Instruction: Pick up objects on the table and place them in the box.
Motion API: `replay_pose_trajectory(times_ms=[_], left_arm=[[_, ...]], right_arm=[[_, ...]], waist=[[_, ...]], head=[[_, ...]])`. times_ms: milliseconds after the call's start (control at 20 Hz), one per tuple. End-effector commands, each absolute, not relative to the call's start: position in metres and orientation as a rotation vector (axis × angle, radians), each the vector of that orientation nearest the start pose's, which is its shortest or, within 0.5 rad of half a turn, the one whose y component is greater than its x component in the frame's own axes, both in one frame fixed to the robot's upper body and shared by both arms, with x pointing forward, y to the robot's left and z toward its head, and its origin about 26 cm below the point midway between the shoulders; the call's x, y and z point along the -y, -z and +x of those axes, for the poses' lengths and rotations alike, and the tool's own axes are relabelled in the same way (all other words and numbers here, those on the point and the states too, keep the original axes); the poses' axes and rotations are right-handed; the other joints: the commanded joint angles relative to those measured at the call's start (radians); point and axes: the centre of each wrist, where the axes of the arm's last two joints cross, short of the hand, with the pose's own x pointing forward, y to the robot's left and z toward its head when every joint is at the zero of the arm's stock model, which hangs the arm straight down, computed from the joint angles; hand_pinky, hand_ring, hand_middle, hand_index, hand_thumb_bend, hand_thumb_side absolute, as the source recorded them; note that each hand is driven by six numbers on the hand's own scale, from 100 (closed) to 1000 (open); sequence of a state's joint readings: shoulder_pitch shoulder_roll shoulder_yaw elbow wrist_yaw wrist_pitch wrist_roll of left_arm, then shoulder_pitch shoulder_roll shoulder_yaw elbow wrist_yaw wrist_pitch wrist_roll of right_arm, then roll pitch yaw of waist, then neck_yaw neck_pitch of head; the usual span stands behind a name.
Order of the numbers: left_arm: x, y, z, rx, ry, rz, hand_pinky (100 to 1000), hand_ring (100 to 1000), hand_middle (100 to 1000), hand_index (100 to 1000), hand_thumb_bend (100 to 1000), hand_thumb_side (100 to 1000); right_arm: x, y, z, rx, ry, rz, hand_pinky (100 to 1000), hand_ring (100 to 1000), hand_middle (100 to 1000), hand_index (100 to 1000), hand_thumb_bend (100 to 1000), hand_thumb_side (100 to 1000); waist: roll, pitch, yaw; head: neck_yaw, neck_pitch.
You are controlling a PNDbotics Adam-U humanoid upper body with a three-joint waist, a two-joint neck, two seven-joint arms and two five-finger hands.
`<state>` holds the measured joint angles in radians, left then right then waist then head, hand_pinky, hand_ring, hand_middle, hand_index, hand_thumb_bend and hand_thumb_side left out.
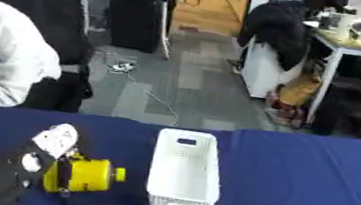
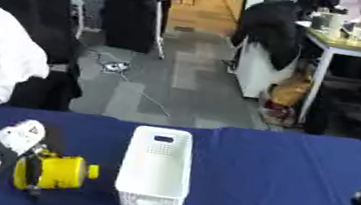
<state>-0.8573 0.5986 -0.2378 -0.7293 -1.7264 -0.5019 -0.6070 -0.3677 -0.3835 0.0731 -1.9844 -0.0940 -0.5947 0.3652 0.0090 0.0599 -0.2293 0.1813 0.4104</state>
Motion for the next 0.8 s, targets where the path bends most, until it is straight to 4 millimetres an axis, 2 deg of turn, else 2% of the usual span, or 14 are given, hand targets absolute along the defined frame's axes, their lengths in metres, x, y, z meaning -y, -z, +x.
replay_pose_trajectory(times_ms=[50,100,150,250,300,350,400,500,550,800], left_arm=[[-0.38,-0.14,0.459,0.058,2.268,0.991,258,265,100,327,441,839],[-0.38,-0.141,0.459,0.086,2.275,0.998,258,265,100,327,441,839],[-0.38,-0.141,0.458,0.11,2.282,1.002,190,155,100,273,349,851],[-0.381,-0.142,0.458,0.15,2.291,0.999,165,100,100,236,270,863],[-0.381,-0.144,0.458,0.164,2.291,0.995,166,100,100,238,275,862],[-0.381,-0.145,0.458,0.178,2.289,0.986,153,100,100,229,214,877],[-0.382,-0.148,0.459,0.2,2.285,0.97,153,100,100,229,214,877],[-0.383,-0.155,0.46,0.247,2.274,0.926,148,100,100,234,116,907],[-0.383,-0.159,0.46,0.271,2.267,0.904,146,100,100,235,100,919],[-0.378,-0.188,0.463,0.388,2.224,0.842,139,100,100,232,100,909]], right_arm=[[0.245,-0.224,0.304,-3.088,1.166,-0.195,114,223,209,202,100,826],[0.245,-0.223,0.304,-3.088,1.166,-0.195,114,223,209,202,100,826],[0.245,-0.223,0.304,-3.088,1.167,-0.194,114,223,209,203,100,826],[0.246,-0.223,0.304,-3.09,1.167,-0.193,114,223,209,204,100,827],[0.246,-0.223,0.304,-3.091,1.169,-0.192,114,223,209,204,100,827],[0.246,-0.223,0.304,-3.093,1.17,-0.191,115,223,209,206,100,827],[0.246,-0.222,0.304,-3.094,1.172,-0.189,115,223,209,206,100,827],[0.247,-0.222,0.304,-3.095,1.175,-0.187,115,223,209,207,100,827],[0.247,-0.222,0.304,-3.096,1.177,-0.187,114,223,209,208,100,827],[0.248,-0.221,0.303,-3.099,1.184,-0.184,115,223,209,204,100,826]], waist=[[-0.003,-0.01,0.002],[-0.003,-0.01,0.002],[-0.003,-0.01,0.003],[-0.003,-0.01,0.004],[-0.003,-0.011,0.006],[-0.003,-0.011,0.007],[-0.002,-0.012,0.009],[-0.002,-0.014,0.011],[-0.001,-0.014,0.012],[0.002,-0.02,0.018]], head=[[0.011,0.003],[0.011,0.004],[0.012,0.005],[0.012,0.007],[0.012,0.008],[0.012,0.01],[0.013,0.012],[0.013,0.015],[0.014,0.016],[0.013,0.016]])
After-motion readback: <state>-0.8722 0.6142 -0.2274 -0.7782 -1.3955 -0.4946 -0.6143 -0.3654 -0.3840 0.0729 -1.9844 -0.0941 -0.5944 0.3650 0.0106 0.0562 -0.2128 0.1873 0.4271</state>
